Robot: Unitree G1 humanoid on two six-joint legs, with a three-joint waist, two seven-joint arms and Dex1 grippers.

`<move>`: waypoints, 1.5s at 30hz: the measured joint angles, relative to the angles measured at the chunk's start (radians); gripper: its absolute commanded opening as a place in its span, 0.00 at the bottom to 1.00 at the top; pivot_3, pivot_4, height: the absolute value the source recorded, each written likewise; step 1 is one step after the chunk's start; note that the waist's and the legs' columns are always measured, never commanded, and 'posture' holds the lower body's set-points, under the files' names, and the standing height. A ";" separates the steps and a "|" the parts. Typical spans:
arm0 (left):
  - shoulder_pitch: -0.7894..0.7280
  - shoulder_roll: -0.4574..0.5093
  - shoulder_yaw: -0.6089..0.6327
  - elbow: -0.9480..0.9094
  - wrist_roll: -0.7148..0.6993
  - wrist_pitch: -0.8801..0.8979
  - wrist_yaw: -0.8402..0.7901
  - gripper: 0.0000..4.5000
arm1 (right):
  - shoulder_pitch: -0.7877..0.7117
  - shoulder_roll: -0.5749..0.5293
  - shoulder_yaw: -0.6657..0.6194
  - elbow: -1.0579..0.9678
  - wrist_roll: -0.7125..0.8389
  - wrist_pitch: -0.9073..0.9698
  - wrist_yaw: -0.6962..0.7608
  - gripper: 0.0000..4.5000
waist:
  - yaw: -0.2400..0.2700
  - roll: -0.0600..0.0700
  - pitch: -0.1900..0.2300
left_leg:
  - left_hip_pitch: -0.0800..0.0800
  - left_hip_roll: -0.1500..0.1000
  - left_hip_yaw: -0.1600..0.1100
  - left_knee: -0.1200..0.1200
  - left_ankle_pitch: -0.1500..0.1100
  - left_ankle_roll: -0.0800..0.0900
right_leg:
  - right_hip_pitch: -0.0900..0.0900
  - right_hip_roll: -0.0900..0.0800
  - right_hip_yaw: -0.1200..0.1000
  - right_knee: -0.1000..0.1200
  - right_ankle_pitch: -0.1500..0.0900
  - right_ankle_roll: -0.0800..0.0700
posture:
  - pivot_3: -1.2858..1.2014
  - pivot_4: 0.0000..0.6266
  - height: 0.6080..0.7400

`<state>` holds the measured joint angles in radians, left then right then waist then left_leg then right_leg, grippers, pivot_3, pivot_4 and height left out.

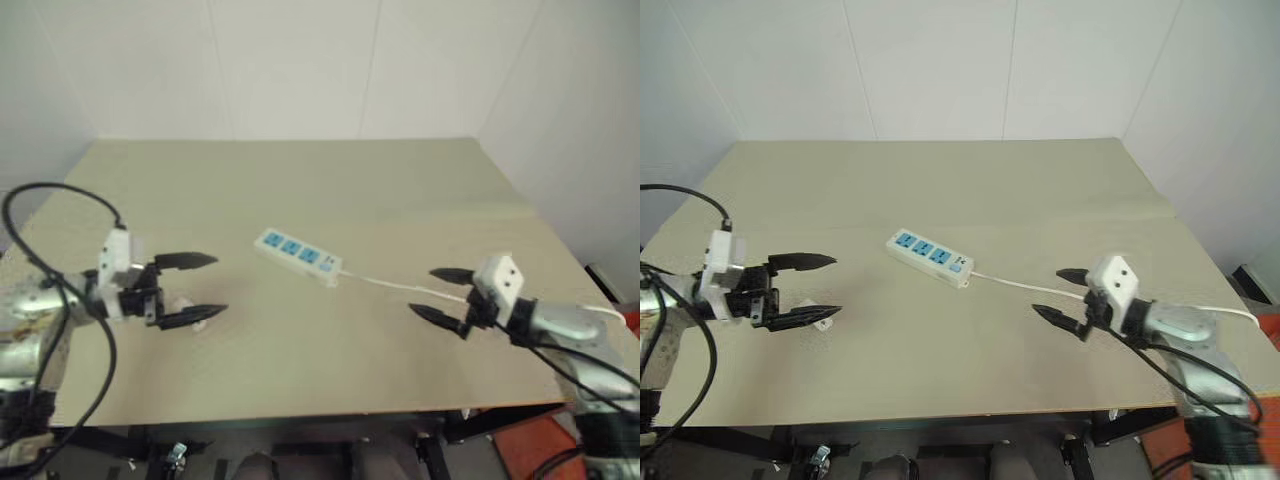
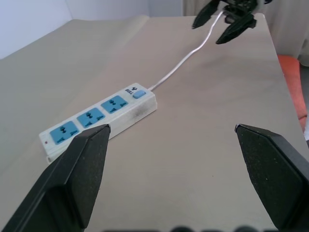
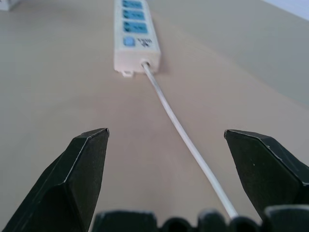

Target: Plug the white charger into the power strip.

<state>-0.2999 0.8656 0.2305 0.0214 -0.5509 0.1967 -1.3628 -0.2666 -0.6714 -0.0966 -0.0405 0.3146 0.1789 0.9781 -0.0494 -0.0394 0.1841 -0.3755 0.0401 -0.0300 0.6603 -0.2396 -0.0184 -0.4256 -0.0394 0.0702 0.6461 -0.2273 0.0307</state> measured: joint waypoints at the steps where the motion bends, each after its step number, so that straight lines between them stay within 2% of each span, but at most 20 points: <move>1: -0.001 -0.006 -0.002 0.006 0.000 0.000 0.001 1.00 | -0.027 0.020 0.018 0.029 -0.009 -0.010 0.002 0.99 | 0.001 0.000 0.000 | 0.000 0.000 0.000 0.000 0.000 0.000 | 0.000 0.000 0.000 0.000 0.000 0.000 | 0.52 0.24 1.00; 9: -0.012 -0.033 -0.024 0.000 0.008 -0.003 0.019 1.00 | -0.288 0.212 0.138 0.350 -0.067 -0.170 0.034 0.99 | 0.001 0.001 0.000 | 0.000 0.000 0.000 0.000 0.000 0.000 | 0.000 0.000 0.000 0.000 0.001 -0.001 | 0.52 0.24 1.00; 12: 0.001 -0.031 -0.019 -0.008 0.010 -0.003 0.019 1.00 | -0.360 0.264 0.162 0.470 -0.079 -0.239 0.057 0.99 | 0.001 0.001 0.001 | -0.001 0.000 0.000 0.000 0.000 0.000 | 0.000 0.000 0.000 0.000 0.005 -0.007 | 0.52 0.24 1.00; 19: 0.013 -0.031 -0.017 -0.031 0.012 -0.001 0.032 1.00 | -0.497 0.375 0.170 0.736 -0.124 -0.387 0.060 0.99 | 0.000 0.001 0.001 | 0.000 0.000 0.000 0.000 0.000 0.000 | 0.000 0.000 0.000 0.000 0.005 -0.008 | 0.52 0.24 1.00; 24: 0.016 -0.028 -0.017 -0.047 0.012 0.003 0.038 1.00 | -0.594 0.438 0.165 0.934 -0.163 -0.460 -0.006 0.99 | -0.008 0.001 0.001 | 0.000 0.000 0.000 0.000 0.000 0.000 | 0.000 0.000 0.000 0.000 0.006 -0.009 | 0.52 0.24 1.00; 32: 0.031 -0.008 -0.016 -0.053 0.012 0.008 0.042 1.00 | -0.642 0.476 0.145 1.101 -0.183 -0.513 -0.062 0.99 | -0.021 0.002 0.001 | 0.000 0.001 -0.001 0.000 0.000 0.000 | 0.000 0.000 0.000 0.000 0.006 -0.009 | 0.52 0.24 1.00; 45: 0.058 -0.007 -0.015 -0.077 0.012 0.023 0.063 1.00 | -0.644 0.512 0.117 1.144 -0.182 -0.524 -0.028 0.99 | -0.022 0.002 0.001 | 0.000 0.001 -0.001 0.000 0.000 0.000 | 0.000 0.000 0.000 0.001 0.006 -0.009 | 0.52 0.24 1.00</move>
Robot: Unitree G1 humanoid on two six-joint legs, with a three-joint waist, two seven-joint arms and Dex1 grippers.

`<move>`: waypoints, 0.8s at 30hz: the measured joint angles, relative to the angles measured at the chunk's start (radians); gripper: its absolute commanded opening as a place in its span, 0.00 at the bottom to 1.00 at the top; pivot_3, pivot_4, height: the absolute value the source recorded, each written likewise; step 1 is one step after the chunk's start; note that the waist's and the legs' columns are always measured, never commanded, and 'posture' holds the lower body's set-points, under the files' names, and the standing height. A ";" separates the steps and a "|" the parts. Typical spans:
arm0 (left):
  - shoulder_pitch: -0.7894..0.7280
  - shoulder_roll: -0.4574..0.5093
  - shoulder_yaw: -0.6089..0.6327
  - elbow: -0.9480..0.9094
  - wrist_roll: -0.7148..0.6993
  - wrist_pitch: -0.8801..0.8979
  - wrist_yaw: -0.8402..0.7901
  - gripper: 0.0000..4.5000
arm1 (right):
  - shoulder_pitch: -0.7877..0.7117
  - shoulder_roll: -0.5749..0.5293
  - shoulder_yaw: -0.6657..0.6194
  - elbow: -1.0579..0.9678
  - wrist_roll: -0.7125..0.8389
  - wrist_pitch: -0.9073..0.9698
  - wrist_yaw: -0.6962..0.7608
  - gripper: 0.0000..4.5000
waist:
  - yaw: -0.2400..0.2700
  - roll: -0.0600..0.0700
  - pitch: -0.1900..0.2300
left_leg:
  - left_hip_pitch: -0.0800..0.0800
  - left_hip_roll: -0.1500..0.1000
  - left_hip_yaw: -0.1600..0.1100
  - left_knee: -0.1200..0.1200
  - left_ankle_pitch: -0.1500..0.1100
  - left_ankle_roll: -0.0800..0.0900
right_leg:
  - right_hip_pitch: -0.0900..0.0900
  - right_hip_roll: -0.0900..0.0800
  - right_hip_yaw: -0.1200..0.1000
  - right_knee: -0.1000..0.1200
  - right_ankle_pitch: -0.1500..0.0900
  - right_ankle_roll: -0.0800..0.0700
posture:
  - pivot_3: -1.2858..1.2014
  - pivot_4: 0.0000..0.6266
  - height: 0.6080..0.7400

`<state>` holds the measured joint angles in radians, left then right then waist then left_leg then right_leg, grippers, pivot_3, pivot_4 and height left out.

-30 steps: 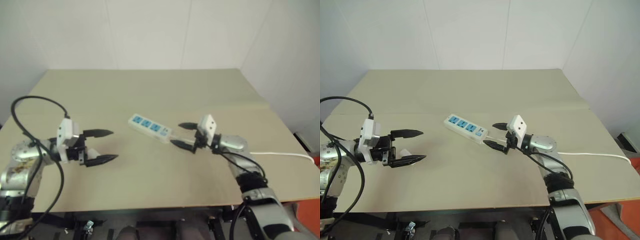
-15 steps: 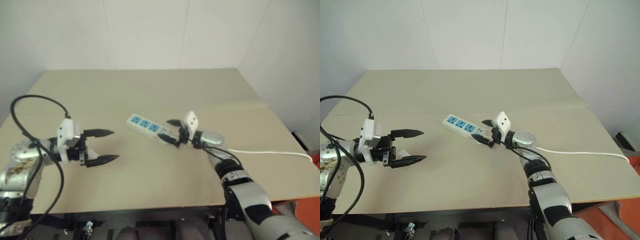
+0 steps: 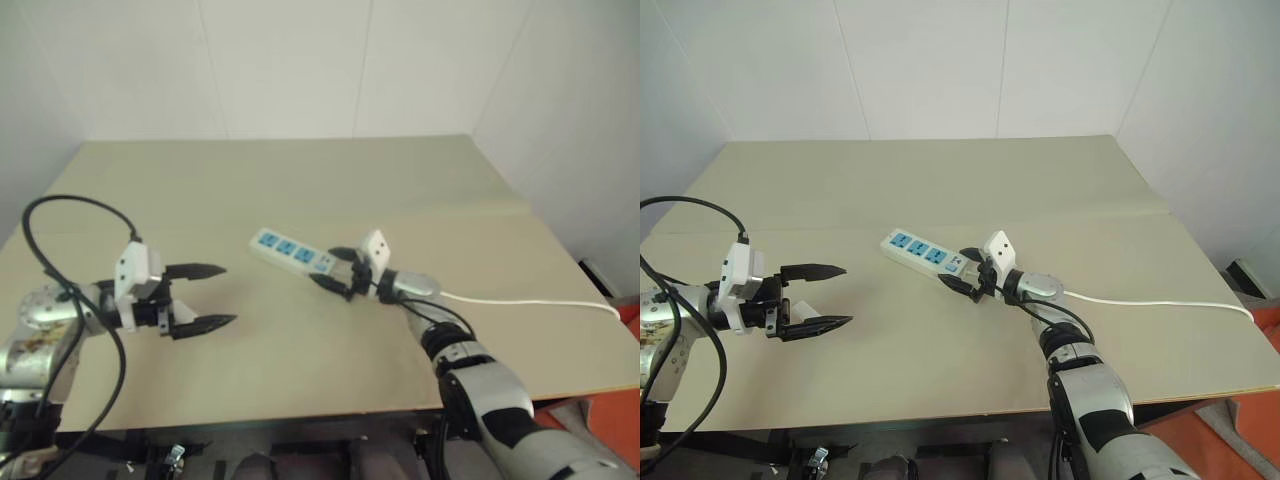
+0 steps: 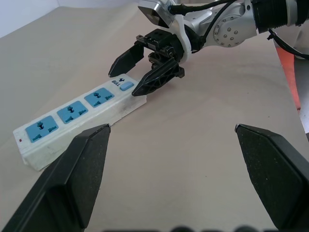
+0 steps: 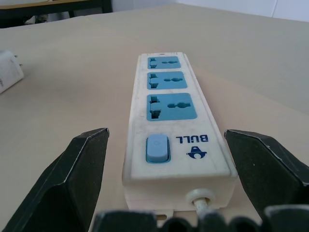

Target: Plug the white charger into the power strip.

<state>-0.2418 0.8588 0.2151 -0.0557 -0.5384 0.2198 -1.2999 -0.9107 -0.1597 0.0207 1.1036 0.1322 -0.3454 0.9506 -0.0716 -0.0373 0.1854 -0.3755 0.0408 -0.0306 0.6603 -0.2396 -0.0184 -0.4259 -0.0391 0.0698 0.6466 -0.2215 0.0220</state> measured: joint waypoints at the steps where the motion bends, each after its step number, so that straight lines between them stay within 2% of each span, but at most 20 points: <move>1: 0.000 0.000 0.000 0.000 0.000 0.000 0.000 1.00 | 0.000 0.001 0.000 0.001 0.000 0.000 0.000 0.99 | 0.000 0.000 0.000 | 0.000 0.000 0.000 0.000 0.000 0.000 | 0.000 0.000 0.000 0.000 0.000 0.000 | 0.52 0.24 1.00; 24: 0.012 -0.007 -0.004 -0.011 0.026 -0.003 0.019 1.00 | -0.022 0.054 0.001 0.073 -0.075 -0.016 -0.088 0.99 | -0.003 0.000 0.000 | 0.000 0.000 0.000 0.000 0.000 0.000 | 0.000 0.000 0.000 0.000 0.000 0.000 | 0.52 0.24 1.00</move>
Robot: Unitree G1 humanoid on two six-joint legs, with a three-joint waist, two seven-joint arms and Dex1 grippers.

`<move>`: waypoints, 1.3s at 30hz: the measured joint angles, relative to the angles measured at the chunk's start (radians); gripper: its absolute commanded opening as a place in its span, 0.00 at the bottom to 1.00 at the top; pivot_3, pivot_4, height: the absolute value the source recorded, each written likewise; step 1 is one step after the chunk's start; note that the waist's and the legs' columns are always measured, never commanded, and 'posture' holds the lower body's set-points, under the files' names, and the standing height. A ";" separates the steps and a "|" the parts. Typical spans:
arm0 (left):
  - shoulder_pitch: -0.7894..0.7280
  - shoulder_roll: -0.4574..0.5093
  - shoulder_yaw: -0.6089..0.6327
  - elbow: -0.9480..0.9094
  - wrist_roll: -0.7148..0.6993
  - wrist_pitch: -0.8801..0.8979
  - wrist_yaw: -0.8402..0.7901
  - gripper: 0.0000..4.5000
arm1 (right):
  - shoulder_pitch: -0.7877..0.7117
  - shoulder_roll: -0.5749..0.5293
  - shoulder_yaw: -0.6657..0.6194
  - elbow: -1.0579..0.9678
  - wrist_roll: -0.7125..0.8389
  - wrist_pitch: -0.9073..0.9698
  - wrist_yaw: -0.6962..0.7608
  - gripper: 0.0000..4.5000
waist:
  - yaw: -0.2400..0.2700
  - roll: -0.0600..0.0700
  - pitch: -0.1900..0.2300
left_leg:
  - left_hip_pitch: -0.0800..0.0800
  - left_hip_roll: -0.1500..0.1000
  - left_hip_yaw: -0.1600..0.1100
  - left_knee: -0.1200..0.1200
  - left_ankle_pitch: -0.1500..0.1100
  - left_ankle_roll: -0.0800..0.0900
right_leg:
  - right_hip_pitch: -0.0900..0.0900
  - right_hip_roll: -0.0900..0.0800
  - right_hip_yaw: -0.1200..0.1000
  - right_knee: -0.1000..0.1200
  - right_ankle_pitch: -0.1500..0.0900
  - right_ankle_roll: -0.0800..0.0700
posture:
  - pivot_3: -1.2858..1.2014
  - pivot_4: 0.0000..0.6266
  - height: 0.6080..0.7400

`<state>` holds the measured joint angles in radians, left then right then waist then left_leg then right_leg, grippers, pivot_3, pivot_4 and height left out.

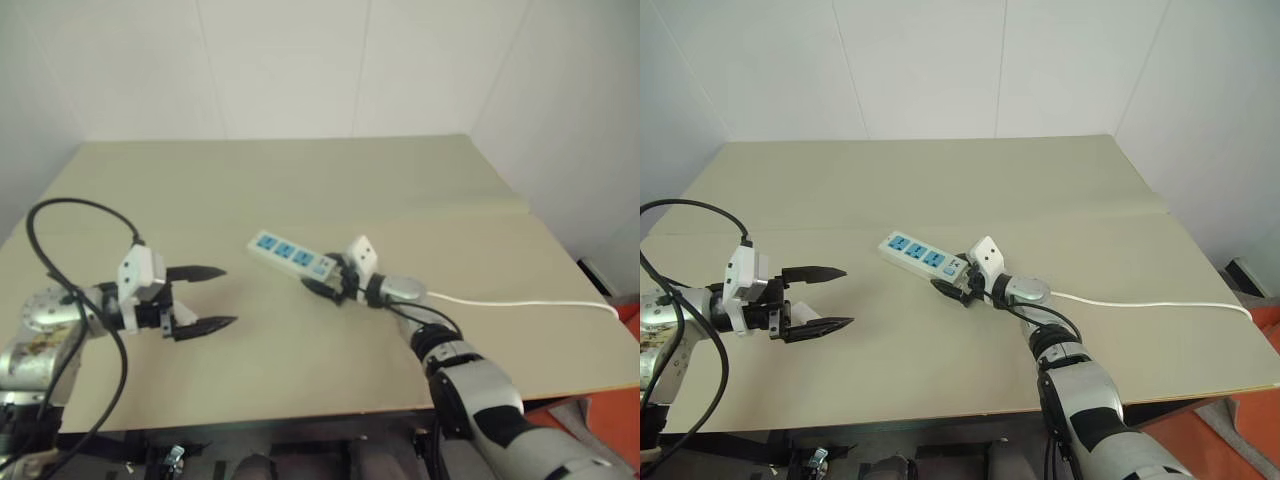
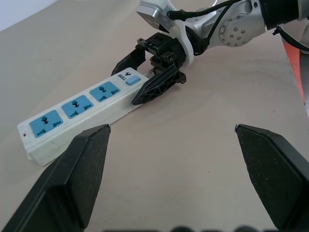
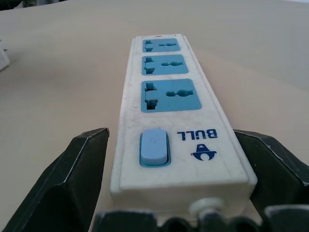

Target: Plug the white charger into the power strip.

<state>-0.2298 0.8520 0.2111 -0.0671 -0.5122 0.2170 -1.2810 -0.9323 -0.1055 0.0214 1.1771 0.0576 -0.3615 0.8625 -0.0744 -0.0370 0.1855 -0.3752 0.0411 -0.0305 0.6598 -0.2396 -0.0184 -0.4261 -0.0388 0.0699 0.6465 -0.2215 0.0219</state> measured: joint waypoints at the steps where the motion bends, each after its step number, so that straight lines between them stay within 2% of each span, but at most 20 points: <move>1: 0.000 0.000 0.000 0.000 0.000 0.000 0.001 1.00 | 0.000 0.001 0.000 0.001 0.000 0.000 0.000 0.99 | 0.000 0.000 0.000 | 0.000 0.000 0.000 0.000 0.000 0.000 | 0.000 0.000 0.000 0.000 0.000 0.000 | 0.52 0.24 1.00; 9: 0.000 -0.007 0.000 0.000 0.000 0.000 0.003 1.00 | 0.000 0.001 -0.004 0.004 0.001 0.000 -0.001 0.99 | 0.000 0.000 0.000 | 0.000 0.000 0.000 0.000 0.000 0.000 | 0.000 0.000 0.000 0.000 0.000 0.000 | 0.52 0.24 1.00; 12: -0.003 -0.017 -0.004 0.001 0.001 0.000 0.003 1.00 | 0.000 0.000 -0.009 0.004 0.002 0.000 0.000 0.86 | 0.001 0.000 0.000 | 0.000 0.000 0.000 0.000 0.000 0.000 | 0.000 0.000 0.000 0.000 0.000 0.000 | 0.52 0.24 1.00; 13: -0.005 -0.018 -0.007 0.002 0.001 0.000 0.003 1.00 | 0.001 -0.003 -0.010 0.004 0.002 0.000 0.000 0.78 | 0.001 0.000 0.000 | 0.000 0.000 0.000 0.000 0.000 0.000 | 0.000 0.000 0.000 0.000 0.000 0.000 | 0.52 0.24 1.00; 14: -0.008 -0.019 -0.010 0.003 0.001 -0.001 0.003 1.00 | 0.001 -0.003 -0.012 0.004 0.002 0.000 0.001 0.76 | 0.001 0.000 0.000 | 0.000 0.000 0.000 0.000 0.000 0.000 | 0.000 0.000 0.000 0.000 0.000 0.000 | 0.52 0.24 1.00; 25: -0.048 -0.023 -0.019 0.032 0.002 -0.003 -0.013 1.00 | 0.019 -0.014 -0.012 -0.018 0.003 -0.008 0.020 0.76 | 0.001 0.000 0.000 | 0.000 0.000 0.000 0.000 0.000 0.000 | 0.000 0.000 0.000 0.000 0.000 0.000 | 0.52 0.24 1.00; 32: -0.162 0.057 -0.018 0.165 0.030 -0.054 -0.089 1.00 | 0.171 -0.072 0.002 -0.243 0.030 0.000 0.185 0.76 | 0.005 0.000 0.000 | 0.000 -0.001 0.000 0.000 0.000 0.000 | 0.000 0.000 0.000 0.000 0.000 0.000 | 0.52 0.24 1.00; 39: -0.283 0.081 -0.050 0.312 0.077 -0.134 -0.183 1.00 | 0.366 -0.178 0.027 -0.569 0.123 0.175 0.351 0.76 | 0.008 0.000 0.000 | -0.001 -0.001 0.000 0.000 0.000 0.000 | 0.000 0.000 0.000 0.000 -0.002 0.004 | 0.52 0.24 1.00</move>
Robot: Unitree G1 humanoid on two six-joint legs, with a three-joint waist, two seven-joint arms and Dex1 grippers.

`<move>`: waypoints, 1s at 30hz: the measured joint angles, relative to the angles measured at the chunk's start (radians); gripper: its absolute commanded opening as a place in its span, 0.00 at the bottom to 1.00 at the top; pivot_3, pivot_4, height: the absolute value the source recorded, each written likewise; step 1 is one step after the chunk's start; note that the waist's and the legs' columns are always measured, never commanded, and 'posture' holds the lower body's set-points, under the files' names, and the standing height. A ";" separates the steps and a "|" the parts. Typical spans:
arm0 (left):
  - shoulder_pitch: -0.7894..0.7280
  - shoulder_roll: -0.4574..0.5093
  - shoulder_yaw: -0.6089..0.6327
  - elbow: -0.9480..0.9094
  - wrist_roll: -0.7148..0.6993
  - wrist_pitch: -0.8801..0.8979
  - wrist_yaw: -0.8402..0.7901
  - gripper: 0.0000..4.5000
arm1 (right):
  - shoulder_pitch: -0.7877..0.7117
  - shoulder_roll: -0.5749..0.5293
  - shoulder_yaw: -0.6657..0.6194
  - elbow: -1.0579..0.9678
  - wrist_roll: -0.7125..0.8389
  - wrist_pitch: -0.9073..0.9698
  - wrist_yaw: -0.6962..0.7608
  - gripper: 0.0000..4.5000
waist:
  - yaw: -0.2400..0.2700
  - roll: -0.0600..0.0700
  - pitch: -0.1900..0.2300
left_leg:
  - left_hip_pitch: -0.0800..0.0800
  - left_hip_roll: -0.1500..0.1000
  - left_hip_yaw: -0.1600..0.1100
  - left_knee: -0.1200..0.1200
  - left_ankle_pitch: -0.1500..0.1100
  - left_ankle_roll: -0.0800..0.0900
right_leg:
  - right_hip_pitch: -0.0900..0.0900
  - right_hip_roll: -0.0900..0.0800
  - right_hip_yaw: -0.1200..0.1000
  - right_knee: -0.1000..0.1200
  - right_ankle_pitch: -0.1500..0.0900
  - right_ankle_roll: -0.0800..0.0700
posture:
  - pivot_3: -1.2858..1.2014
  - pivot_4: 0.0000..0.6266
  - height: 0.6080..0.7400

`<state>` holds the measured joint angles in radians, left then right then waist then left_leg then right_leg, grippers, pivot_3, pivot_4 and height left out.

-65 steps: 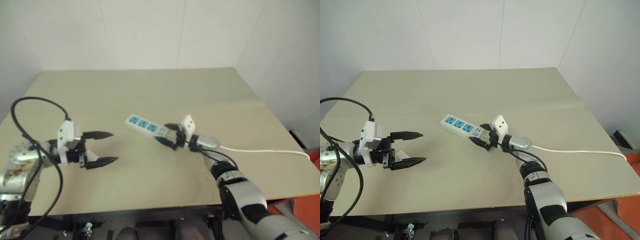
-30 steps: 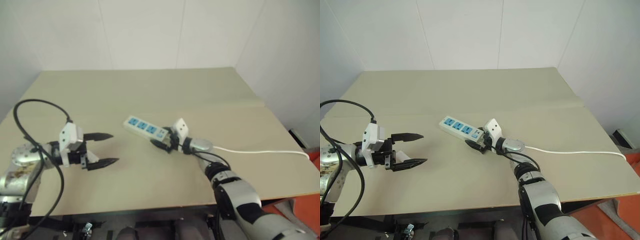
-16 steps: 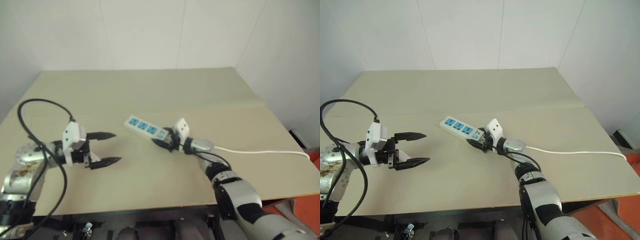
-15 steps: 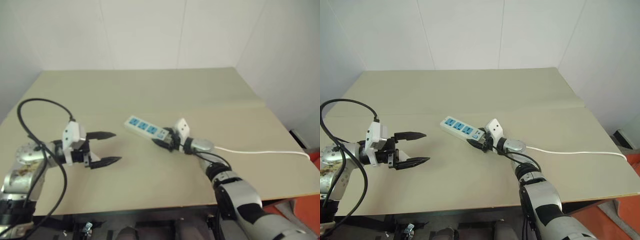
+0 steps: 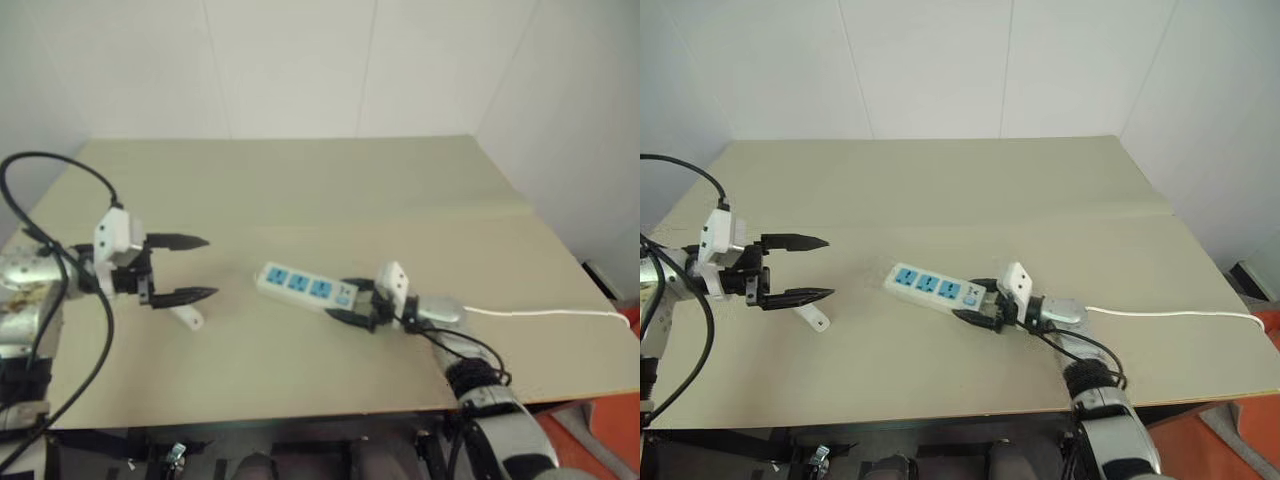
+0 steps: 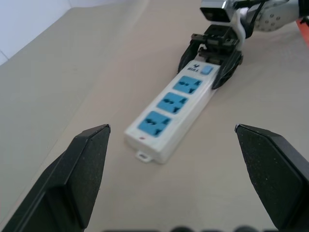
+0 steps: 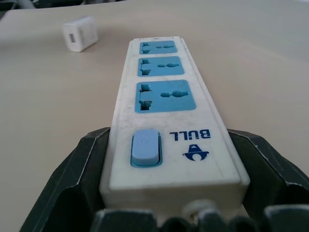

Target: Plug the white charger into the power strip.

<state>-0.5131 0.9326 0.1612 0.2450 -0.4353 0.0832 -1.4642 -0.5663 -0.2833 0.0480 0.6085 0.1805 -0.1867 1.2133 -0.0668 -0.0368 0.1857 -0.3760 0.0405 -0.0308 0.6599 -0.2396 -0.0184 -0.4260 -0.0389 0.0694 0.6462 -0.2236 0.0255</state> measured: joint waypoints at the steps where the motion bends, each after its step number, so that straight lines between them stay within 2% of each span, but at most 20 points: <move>1: -0.020 0.002 -0.012 0.019 0.008 -0.012 -0.015 1.00 | 0.016 -0.012 0.006 -0.035 0.009 0.025 0.019 0.76 | 0.000 0.000 0.000 | 0.000 0.000 0.000 0.000 0.000 0.000 | 0.000 0.000 0.000 0.000 -0.002 0.004 | 0.52 0.24 1.00; 5: -0.118 0.005 -0.109 0.096 0.059 -0.036 -0.091 1.00 | 0.041 -0.039 0.036 -0.115 0.040 0.114 0.077 0.76 | -0.004 0.000 0.000 | 0.001 0.000 0.000 0.000 0.000 0.000 | 0.000 0.001 0.000 0.001 -0.003 0.004 | 0.52 0.24 1.00; 8: -0.220 0.050 -0.265 0.174 0.123 -0.050 -0.132 1.00 | 0.033 -0.045 0.043 -0.125 0.040 0.133 0.084 0.76 | -0.004 0.000 0.000 | 0.000 0.000 0.000 0.000 0.000 0.000 | 0.000 0.001 0.000 0.001 -0.003 0.005 | 0.52 0.24 1.00; 17: -0.590 0.248 -0.855 0.238 0.001 -0.294 -0.146 1.00 | 0.003 -0.046 0.062 -0.104 0.038 0.134 0.090 0.76 | -0.003 0.000 0.001 | -0.004 -0.001 -0.001 0.001 0.000 0.000 | -0.004 0.001 0.001 0.001 -0.003 0.005 | 0.52 0.24 1.00; 22: -0.766 0.271 -1.197 0.268 0.035 -0.446 -0.147 1.00 | -0.009 -0.040 0.066 -0.083 0.037 0.134 0.086 0.76 | -0.002 0.000 0.001 | -0.005 -0.001 -0.001 0.001 0.000 0.000 | -0.004 0.001 0.001 0.002 -0.003 0.006 | 0.52 0.24 1.00; 25: -0.835 0.260 -1.314 0.307 0.067 -0.532 -0.147 1.00 | -0.013 -0.038 0.070 -0.073 0.035 0.133 0.079 0.76 | -0.001 0.000 0.001 | -0.007 -0.001 -0.001 0.001 0.000 0.000 | -0.006 0.001 0.001 0.002 -0.003 0.006 | 0.52 0.24 1.00; 30: -0.865 0.217 -1.405 0.402 0.120 -0.661 -0.147 1.00 | -0.013 -0.037 0.079 -0.076 0.035 0.130 0.067 0.76 | -0.001 0.000 0.001 | -0.007 -0.001 -0.001 0.002 0.000 0.000 | -0.007 0.001 0.001 0.002 -0.003 0.006 | 0.52 0.24 1.00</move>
<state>-1.3781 1.1500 -1.2435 0.6470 -0.3155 -0.5781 -1.6116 -0.5790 -0.3207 0.1266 0.5329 0.2152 -0.0565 1.2804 -0.0682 -0.0368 0.1869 -0.3834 0.0399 -0.0314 0.6614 -0.2395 -0.0182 -0.4327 -0.0378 0.0707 0.6485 -0.2269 0.0311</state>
